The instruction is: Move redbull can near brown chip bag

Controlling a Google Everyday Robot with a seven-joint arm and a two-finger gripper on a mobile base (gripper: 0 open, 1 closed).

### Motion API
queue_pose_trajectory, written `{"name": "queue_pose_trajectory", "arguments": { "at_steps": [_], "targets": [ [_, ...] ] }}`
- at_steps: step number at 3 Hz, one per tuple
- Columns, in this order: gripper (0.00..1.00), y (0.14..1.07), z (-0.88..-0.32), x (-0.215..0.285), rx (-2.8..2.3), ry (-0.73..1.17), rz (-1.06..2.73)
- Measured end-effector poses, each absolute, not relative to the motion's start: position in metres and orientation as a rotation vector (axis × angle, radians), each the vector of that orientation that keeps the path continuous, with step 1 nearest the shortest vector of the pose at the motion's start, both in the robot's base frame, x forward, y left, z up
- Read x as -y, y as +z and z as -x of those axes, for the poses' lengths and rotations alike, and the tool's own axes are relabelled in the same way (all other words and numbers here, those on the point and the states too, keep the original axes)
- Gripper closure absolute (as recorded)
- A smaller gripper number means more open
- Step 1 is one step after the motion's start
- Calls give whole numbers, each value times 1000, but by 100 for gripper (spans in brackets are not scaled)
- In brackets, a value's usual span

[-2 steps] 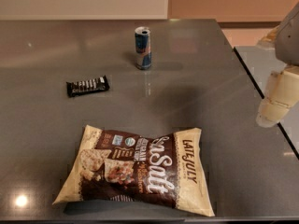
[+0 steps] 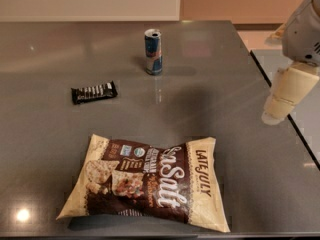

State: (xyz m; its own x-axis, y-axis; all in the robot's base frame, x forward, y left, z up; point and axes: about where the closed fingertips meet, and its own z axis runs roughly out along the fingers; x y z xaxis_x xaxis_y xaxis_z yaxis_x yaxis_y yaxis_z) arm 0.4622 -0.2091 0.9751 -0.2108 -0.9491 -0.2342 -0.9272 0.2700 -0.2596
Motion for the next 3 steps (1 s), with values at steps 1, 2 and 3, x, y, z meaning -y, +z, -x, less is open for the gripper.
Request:
{"name": "queue_pose_trajectory", "arguments": {
  "at_steps": [1, 2, 3],
  "targets": [
    [0, 966, -506, 197, -2169, -73, 1682],
    [0, 959, -551, 184, -2141, -40, 1640],
    [0, 956, -607, 162, -2103, 32, 1561]
  ]
}}
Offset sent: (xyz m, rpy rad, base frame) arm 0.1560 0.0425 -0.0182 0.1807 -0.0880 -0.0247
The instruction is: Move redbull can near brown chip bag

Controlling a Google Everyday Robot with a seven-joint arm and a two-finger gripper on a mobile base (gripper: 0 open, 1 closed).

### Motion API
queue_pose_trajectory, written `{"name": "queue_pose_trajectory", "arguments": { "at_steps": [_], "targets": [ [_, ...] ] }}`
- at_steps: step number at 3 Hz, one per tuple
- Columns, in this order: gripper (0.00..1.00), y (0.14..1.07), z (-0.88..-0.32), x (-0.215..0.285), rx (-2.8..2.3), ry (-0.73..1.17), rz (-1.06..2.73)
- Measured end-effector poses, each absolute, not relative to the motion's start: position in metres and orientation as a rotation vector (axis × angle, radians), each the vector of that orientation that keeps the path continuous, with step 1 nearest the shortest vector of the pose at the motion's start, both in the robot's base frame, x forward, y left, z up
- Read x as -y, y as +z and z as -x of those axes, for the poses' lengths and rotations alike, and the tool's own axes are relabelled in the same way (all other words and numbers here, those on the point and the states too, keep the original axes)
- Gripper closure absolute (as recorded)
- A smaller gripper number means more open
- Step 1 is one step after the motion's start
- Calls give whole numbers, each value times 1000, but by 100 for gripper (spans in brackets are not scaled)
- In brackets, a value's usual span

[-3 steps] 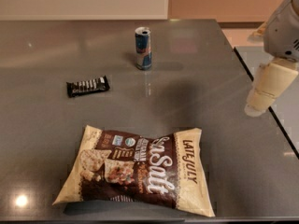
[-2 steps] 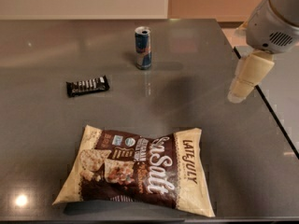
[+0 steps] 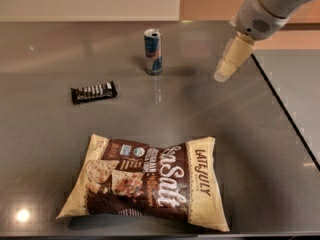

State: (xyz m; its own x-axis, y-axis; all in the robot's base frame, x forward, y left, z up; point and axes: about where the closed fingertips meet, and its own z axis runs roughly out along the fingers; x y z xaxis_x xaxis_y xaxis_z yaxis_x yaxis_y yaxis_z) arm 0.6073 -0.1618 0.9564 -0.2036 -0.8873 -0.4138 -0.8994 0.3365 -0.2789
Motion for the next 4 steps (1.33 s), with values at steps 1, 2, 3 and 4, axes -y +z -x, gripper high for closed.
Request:
{"name": "queue_pose_trajectory", "arguments": {
  "at_steps": [1, 2, 3, 4],
  "targets": [
    [0, 954, -654, 131, -2086, 141, 1448],
    [0, 949, -695, 95, -2058, 214, 1354],
    [0, 942, -721, 69, -2041, 255, 1302],
    [0, 931, -734, 46, -2035, 288, 1289]
  ]
}}
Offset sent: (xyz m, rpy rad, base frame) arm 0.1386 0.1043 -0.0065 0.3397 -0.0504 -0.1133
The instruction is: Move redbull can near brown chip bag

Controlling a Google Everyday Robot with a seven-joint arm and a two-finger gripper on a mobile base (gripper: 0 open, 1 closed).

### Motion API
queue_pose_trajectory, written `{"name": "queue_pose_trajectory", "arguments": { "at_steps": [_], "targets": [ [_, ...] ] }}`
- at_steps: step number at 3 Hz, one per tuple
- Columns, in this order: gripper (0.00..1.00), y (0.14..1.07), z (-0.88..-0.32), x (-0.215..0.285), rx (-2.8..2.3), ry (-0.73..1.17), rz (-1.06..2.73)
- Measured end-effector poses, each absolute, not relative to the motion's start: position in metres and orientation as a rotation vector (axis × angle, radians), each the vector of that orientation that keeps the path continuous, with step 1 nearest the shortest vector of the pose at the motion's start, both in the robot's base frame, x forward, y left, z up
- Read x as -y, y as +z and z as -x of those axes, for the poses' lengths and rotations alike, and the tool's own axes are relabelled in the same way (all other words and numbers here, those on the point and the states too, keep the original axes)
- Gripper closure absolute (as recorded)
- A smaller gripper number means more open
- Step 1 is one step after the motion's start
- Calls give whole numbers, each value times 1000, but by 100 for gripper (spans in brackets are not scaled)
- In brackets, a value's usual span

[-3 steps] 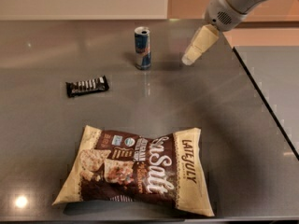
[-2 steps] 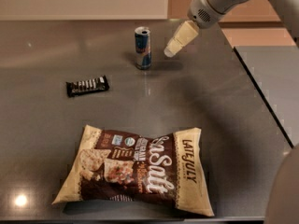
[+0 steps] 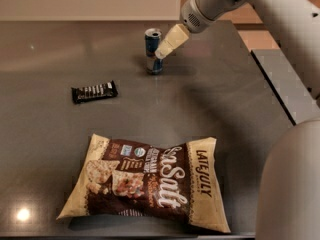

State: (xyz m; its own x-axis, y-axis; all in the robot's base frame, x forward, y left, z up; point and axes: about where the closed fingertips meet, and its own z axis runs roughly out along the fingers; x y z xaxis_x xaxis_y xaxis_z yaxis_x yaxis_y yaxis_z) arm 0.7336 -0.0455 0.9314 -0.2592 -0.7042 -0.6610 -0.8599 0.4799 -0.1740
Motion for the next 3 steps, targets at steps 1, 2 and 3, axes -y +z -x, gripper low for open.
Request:
{"name": "queue_pose_trajectory", "arguments": {
  "at_steps": [1, 2, 3],
  "targets": [
    [0, 920, -734, 27, -2037, 326, 1305],
    [0, 913, -735, 9, -2024, 334, 1328],
    [0, 912, -744, 0, -2014, 331, 1326]
  ]
}}
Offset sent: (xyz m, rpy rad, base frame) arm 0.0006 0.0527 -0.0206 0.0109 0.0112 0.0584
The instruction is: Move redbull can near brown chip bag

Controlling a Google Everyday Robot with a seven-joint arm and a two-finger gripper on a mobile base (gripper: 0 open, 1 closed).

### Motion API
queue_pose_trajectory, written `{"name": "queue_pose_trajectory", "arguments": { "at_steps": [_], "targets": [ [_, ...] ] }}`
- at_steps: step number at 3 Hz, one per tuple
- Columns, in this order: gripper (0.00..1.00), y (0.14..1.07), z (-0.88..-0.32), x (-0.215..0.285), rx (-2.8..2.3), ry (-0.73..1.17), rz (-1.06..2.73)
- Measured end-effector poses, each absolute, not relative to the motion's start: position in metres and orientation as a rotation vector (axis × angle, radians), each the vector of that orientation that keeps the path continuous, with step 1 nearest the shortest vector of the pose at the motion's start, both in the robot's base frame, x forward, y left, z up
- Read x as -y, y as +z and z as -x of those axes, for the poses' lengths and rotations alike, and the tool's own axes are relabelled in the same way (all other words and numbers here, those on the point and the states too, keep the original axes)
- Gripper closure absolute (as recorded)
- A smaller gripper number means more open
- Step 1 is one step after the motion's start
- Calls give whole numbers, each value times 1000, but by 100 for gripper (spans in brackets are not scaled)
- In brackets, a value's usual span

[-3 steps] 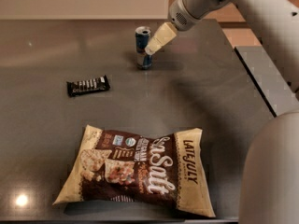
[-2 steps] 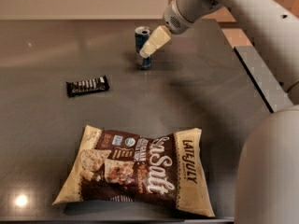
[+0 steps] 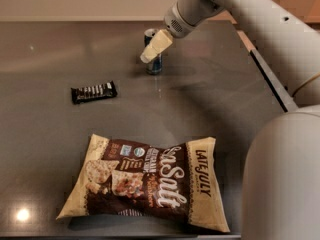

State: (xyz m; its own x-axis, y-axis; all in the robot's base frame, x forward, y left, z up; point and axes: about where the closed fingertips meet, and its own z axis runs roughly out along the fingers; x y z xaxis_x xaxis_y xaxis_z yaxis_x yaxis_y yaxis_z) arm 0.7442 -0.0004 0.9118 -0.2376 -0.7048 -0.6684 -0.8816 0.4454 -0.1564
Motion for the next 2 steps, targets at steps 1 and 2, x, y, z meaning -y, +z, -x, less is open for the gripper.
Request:
{"name": "queue_pose_trajectory", "arguments": {
  "at_steps": [1, 2],
  "targets": [
    [18, 915, -754, -3, -2002, 350, 1317],
    [41, 919, -754, -6, -1995, 376, 1321]
  ]
}}
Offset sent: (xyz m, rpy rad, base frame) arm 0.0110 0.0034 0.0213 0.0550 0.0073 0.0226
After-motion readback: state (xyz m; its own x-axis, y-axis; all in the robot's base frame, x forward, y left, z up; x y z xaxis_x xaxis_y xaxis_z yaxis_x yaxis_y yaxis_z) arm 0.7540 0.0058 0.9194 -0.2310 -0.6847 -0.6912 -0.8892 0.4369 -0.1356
